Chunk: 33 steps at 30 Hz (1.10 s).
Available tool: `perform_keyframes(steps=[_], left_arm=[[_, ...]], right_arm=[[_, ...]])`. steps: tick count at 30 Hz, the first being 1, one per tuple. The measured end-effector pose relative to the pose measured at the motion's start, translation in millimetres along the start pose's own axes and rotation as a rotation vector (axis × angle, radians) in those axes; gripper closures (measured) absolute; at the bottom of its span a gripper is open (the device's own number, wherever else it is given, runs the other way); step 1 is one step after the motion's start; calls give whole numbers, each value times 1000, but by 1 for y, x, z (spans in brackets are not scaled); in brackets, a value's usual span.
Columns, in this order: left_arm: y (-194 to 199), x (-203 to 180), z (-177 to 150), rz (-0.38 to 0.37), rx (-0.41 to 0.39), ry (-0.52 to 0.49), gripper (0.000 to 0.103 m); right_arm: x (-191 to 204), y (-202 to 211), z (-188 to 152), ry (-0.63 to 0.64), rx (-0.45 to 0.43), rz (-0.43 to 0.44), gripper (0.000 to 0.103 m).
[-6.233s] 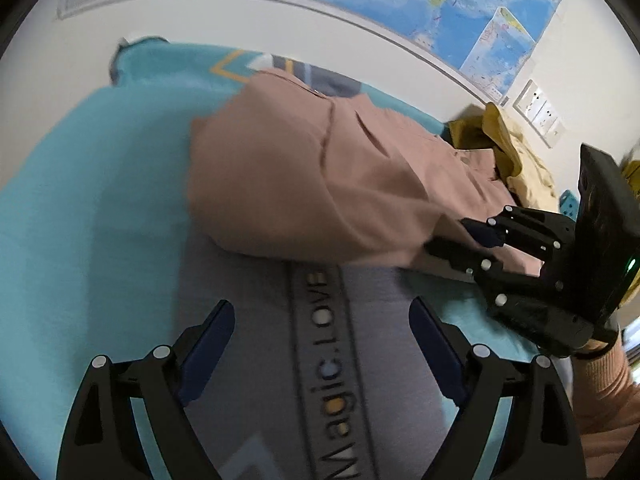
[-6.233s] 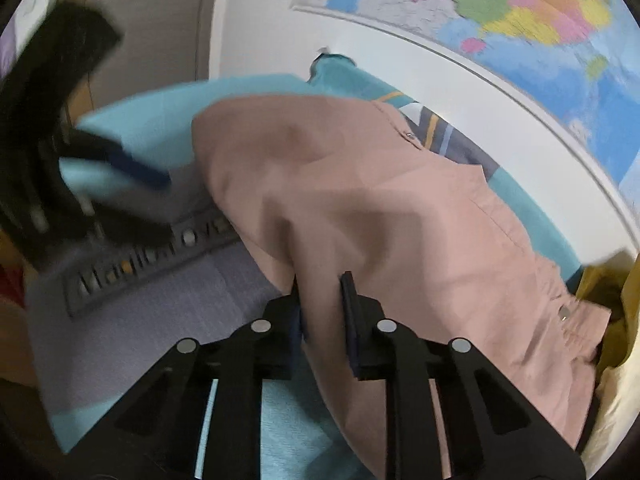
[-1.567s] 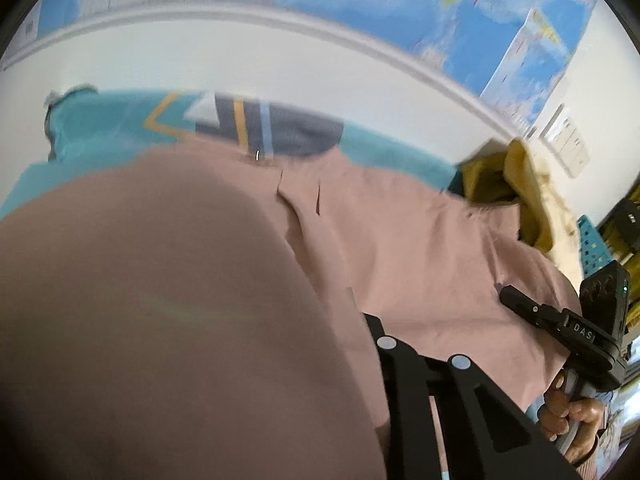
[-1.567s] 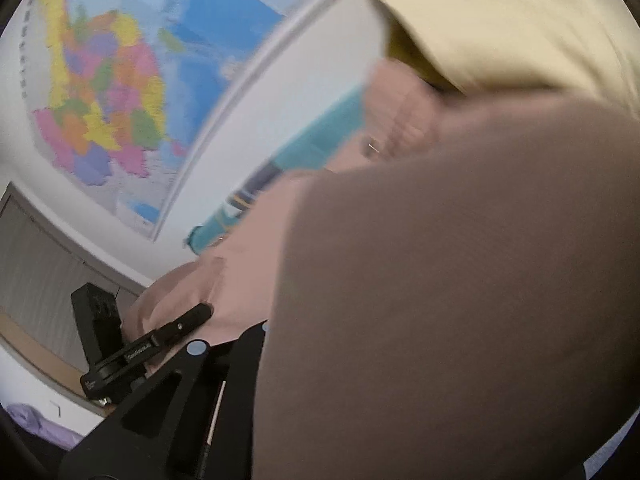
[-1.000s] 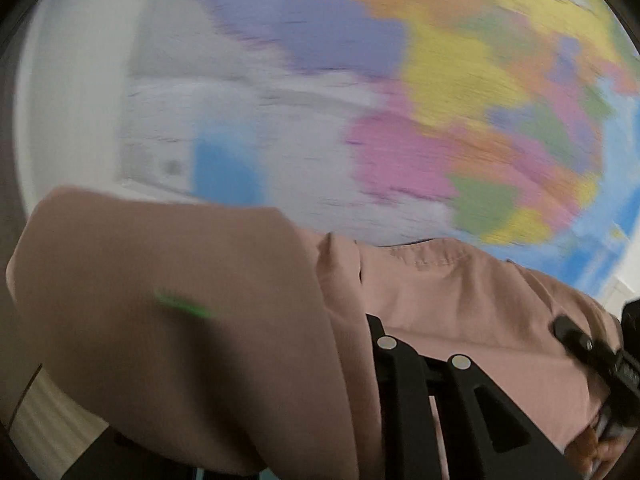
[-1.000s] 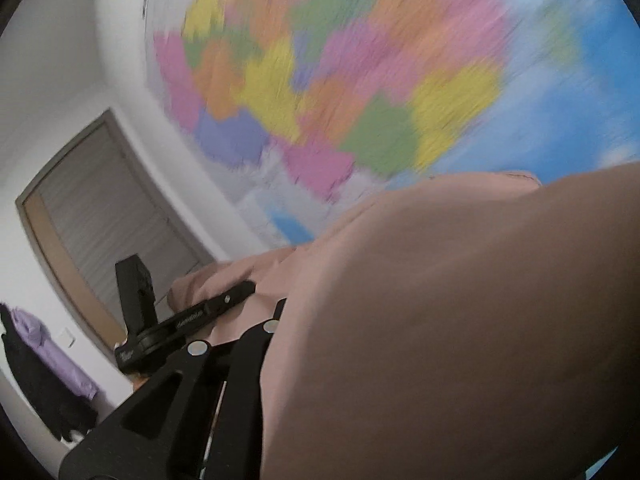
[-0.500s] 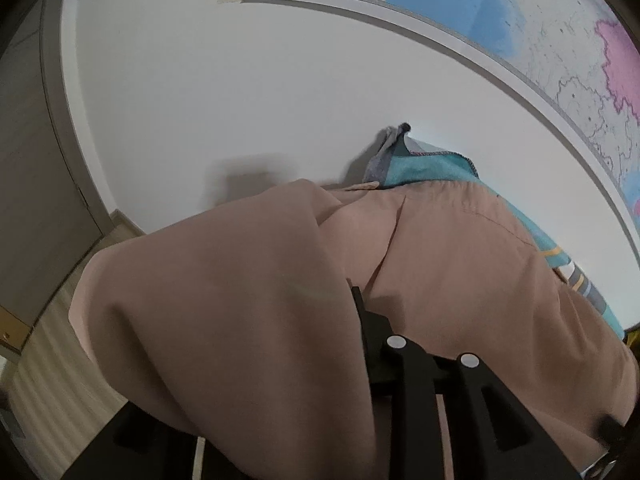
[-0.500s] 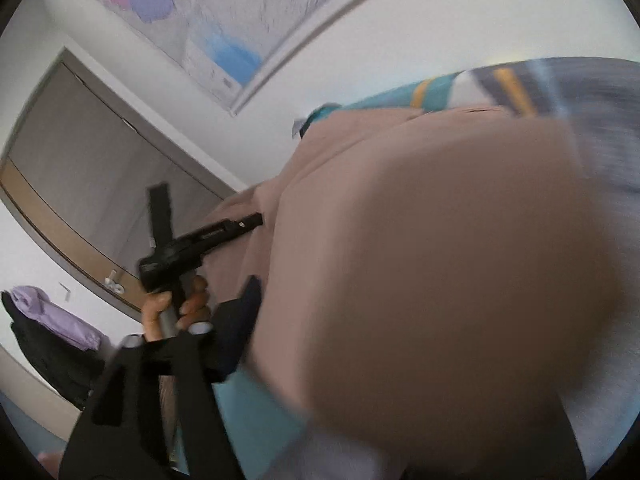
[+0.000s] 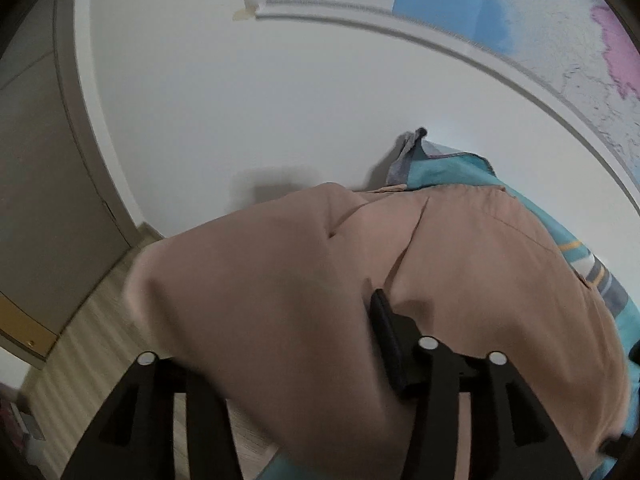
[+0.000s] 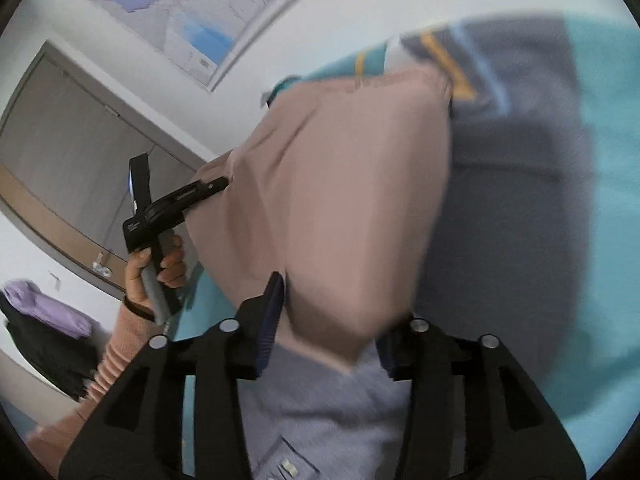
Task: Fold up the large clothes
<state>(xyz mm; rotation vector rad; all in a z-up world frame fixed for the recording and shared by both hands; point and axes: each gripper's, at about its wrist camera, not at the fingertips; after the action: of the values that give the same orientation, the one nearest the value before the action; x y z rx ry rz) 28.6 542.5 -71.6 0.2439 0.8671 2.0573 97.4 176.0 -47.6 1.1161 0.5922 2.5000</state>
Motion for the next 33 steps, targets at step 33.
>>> perform_keyframes(steps=[33], left_arm=[[93, -114, -87, -144, -97, -295, 18]], right_arm=[[41, -14, 25, 312, -50, -171, 63]])
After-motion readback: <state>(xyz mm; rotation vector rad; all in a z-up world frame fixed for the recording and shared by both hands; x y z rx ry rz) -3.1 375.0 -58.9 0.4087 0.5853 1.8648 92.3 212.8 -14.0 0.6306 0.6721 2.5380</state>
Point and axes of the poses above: each gripper's, at about its wrist camera, not at the fingertips, and y roughly against the way its jaws point, x to its left, z to its top, and after that the axes turned 7 degrees about -x, right-handed
